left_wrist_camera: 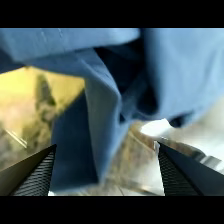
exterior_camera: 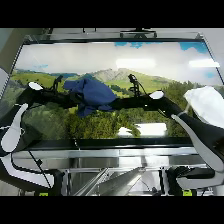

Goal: Fold the shirts.

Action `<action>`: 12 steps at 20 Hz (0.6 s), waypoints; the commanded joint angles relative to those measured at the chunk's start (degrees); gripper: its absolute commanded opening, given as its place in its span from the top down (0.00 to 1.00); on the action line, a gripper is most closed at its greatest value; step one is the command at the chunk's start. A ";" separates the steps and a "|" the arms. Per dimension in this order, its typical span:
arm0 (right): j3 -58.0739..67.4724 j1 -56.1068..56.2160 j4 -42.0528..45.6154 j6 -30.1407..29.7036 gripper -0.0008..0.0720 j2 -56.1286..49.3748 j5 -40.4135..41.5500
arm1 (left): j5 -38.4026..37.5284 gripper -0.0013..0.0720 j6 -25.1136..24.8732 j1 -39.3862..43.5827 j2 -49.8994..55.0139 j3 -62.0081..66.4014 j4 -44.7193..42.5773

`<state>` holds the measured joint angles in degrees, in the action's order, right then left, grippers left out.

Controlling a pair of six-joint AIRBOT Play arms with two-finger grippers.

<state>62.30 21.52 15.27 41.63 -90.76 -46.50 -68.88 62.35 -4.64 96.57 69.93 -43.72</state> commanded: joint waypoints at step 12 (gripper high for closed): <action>24.48 5.73 19.69 -1.36 0.08 -16.46 -1.18 | -5.55 0.58 -2.97 -1.60 2.08 -1.09 -0.13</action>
<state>83.11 25.61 25.45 41.39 -106.72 -47.72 -71.31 60.29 -4.95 98.61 68.86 -43.90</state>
